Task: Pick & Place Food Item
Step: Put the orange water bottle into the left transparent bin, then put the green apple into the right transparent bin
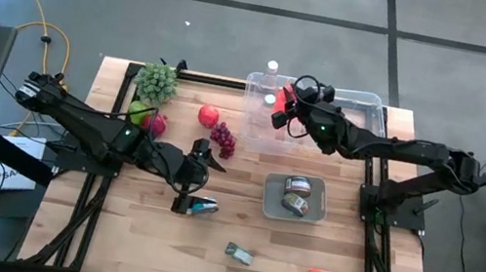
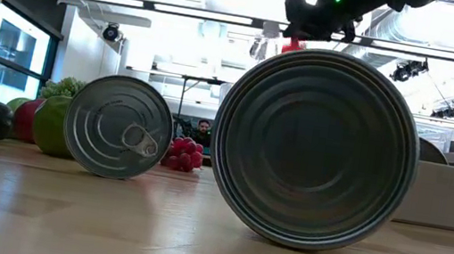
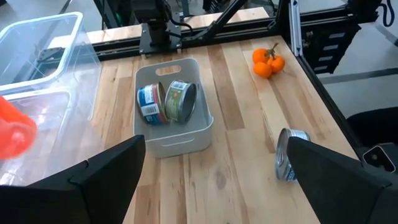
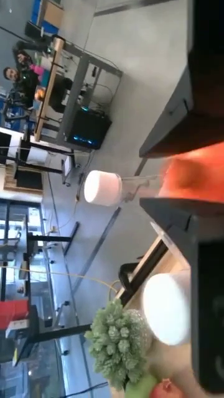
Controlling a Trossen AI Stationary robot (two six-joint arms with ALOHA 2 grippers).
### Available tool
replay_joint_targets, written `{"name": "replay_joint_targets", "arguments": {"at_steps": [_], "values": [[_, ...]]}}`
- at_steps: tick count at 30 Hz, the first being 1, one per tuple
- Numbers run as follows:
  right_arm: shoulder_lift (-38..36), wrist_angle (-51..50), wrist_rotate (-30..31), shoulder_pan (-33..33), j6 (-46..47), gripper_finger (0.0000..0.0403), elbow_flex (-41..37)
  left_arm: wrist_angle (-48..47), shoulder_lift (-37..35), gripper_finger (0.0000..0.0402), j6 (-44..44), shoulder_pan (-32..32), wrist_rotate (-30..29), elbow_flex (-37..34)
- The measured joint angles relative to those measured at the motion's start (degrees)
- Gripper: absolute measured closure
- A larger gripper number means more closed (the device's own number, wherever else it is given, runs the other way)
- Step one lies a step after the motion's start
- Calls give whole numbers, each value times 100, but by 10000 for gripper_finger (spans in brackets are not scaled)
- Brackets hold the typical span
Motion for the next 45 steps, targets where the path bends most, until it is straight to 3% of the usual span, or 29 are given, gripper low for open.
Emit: {"name": "replay_joint_targets", "arguments": {"at_steps": [9, 18, 20, 26, 28, 37, 45], "values": [[0, 21, 219, 4, -43, 180, 0, 2, 0, 18, -40, 0, 0, 0], [-307, 125, 271, 439, -554, 149, 0, -55, 0, 18, -40, 2, -2, 0], [-479, 106, 550, 644, -832, 149, 0, -142, 0, 18, -104, 2, -4, 0], [-981, -76, 2159, 1577, -1639, 148, 0, -623, 2, 18, -624, 2, -13, 0], [-1150, -216, 2373, 1994, -1695, 148, 2, -722, 2, 18, -627, 2, -9, 0], [-1290, -531, 1723, 3868, -1136, 148, 2, -1052, 2, 18, -643, 2, 631, -2], [-859, -928, 1078, 4817, -234, 148, 1, -2531, 2, 18, -1396, 18, 633, -39]]}}
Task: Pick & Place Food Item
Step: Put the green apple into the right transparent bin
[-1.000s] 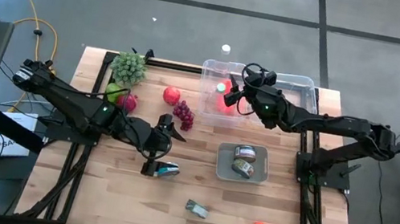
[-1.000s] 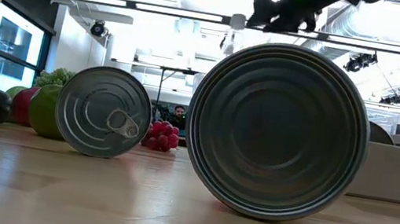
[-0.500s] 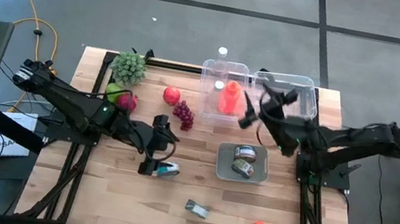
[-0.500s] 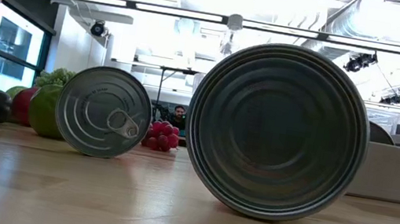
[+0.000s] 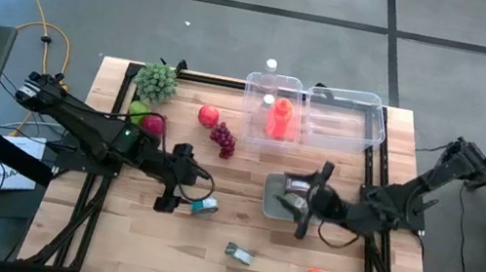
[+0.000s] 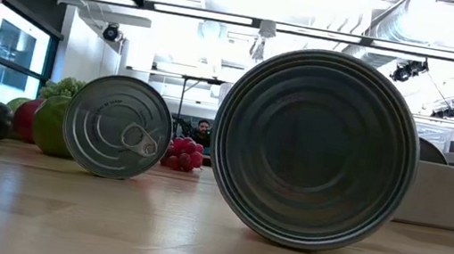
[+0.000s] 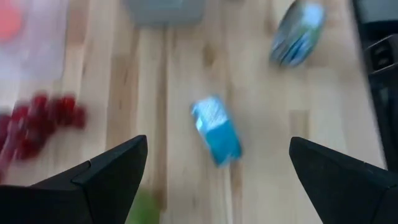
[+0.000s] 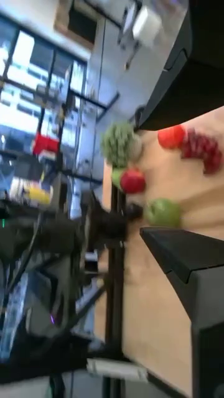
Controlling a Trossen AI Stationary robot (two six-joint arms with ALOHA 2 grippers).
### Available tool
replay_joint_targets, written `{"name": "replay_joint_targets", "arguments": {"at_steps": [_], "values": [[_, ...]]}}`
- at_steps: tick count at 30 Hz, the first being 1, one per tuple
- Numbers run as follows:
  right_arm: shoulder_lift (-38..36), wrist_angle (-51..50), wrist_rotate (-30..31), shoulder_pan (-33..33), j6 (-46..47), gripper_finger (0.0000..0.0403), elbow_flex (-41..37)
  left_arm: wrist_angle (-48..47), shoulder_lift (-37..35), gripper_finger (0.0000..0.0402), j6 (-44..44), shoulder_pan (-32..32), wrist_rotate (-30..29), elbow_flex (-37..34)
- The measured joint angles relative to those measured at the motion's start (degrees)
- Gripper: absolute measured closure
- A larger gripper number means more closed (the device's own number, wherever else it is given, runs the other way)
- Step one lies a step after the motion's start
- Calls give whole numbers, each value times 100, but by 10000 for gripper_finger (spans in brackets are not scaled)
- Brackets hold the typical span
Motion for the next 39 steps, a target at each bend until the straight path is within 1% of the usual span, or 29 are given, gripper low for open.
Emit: {"name": "replay_joint_targets", "arguments": {"at_steps": [2, 5, 12, 14, 19, 24, 28, 33, 36, 39], "values": [[167, -4, -102, 128, 82, 148, -1, -153, 0, 18, -188, 2, -128, -126], [445, -3, -148, 242, 189, 148, -1, -337, 2, 18, -419, 64, -161, -364], [1024, 39, -142, 258, 234, 148, -1, -316, -39, 18, -746, 499, -180, -1024], [1152, 44, -146, 258, 246, 148, -1, -316, -31, 18, -827, 533, -200, -1168], [1376, 49, -195, 258, 382, 148, -1, -400, -132, 18, -788, 597, -362, -1378], [1423, 50, -396, 258, 339, 148, 1, -372, -486, 18, -784, 1059, -364, -1474], [1423, 37, -437, 258, 335, 148, 0, -279, -831, 18, -919, 1609, -106, -1694], [1423, -48, -541, 258, 326, 148, -1, 191, -1161, 18, -1781, 2281, 543, -2329], [1423, -98, -564, 250, 319, 148, 0, 428, -1181, 18, -2346, 2501, 787, -2684], [1423, -100, -566, 209, 317, 148, 1, 580, -1166, 18, -2516, 2570, 831, -2820]]}}
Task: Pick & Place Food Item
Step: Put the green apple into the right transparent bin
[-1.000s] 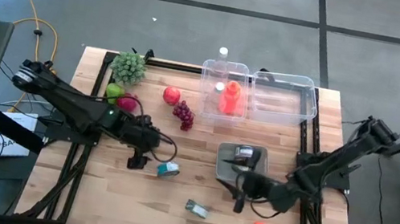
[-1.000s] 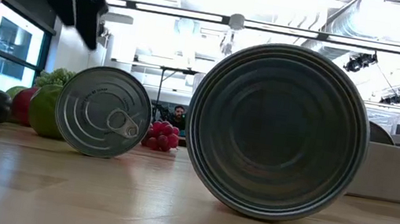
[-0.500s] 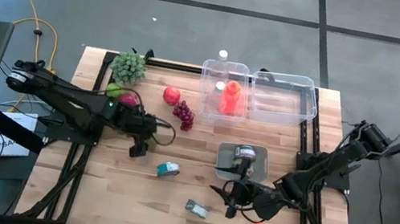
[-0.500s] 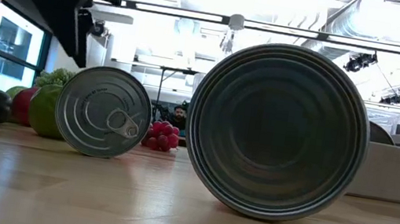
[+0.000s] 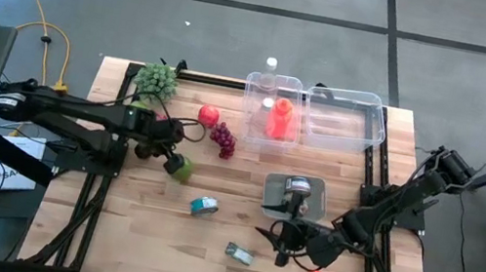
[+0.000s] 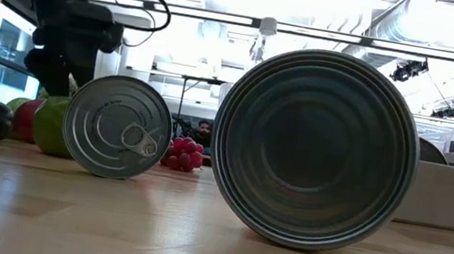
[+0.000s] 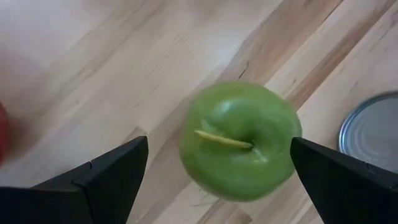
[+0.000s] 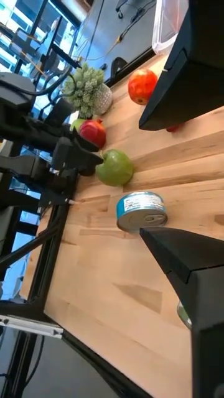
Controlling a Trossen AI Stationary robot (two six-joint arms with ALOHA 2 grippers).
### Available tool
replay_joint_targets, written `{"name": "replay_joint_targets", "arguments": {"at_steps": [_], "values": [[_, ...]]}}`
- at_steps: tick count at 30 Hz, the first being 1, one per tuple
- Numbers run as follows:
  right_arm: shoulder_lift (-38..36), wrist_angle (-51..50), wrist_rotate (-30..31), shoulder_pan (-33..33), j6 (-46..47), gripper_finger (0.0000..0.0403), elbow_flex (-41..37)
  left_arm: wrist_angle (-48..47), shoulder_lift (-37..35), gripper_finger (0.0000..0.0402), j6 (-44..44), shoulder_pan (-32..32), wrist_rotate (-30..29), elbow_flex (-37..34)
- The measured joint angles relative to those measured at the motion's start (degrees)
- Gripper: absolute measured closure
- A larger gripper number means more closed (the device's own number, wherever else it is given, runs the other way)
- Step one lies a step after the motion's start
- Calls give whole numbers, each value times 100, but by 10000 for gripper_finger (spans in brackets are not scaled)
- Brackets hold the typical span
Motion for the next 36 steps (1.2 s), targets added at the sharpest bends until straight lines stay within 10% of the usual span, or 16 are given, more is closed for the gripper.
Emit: {"name": "replay_joint_targets", "arguments": {"at_steps": [36], "values": [[0, -199, 13, -157, 63, 148, -1, 755, 482, 18, 340, -437, -267, -4]]}}
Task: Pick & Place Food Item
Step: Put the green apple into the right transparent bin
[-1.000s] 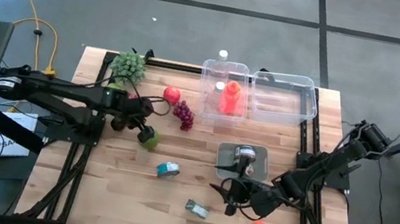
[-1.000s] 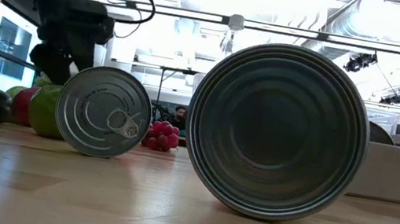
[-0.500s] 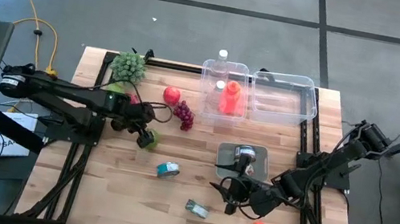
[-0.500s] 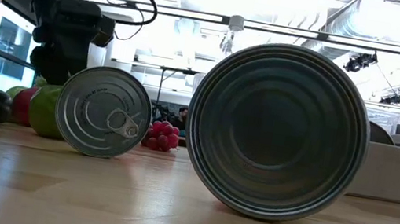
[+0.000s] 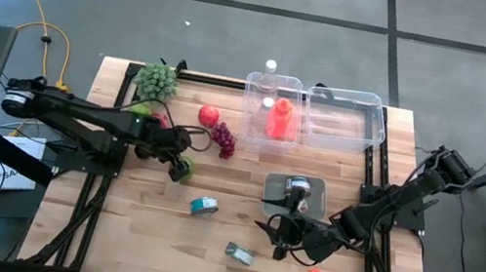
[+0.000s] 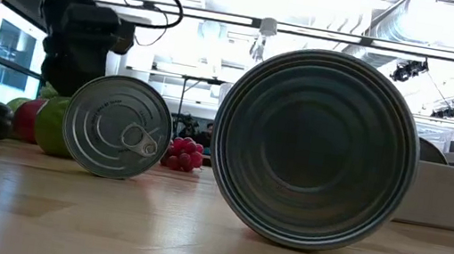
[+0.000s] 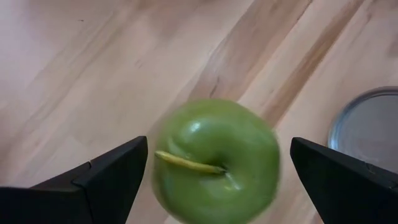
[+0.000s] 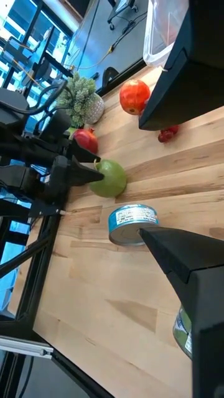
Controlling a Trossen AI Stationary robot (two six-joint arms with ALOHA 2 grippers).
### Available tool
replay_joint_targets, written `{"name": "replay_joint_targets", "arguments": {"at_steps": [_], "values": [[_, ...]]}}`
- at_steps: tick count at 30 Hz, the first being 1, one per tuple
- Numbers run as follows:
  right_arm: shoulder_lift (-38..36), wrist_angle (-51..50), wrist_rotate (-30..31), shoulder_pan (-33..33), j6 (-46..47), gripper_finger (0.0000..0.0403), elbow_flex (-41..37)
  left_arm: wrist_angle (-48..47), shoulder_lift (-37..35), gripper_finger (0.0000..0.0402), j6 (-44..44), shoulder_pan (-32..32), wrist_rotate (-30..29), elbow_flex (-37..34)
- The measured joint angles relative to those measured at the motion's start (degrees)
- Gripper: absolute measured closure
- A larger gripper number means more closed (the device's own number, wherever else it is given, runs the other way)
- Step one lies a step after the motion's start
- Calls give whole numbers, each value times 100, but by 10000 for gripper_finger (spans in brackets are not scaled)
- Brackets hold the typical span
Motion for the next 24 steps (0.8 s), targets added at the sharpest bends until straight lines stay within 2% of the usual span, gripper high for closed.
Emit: {"name": "replay_joint_targets", "arguments": {"at_steps": [15, 24], "values": [[-2, -1, 0, 0, 5, 148, -1, 200, 933, 20, 124, -2, 7, 28], [-4, -3, 0, 0, 7, 148, 1, 269, 942, 71, 122, 0, 51, 17]]}}
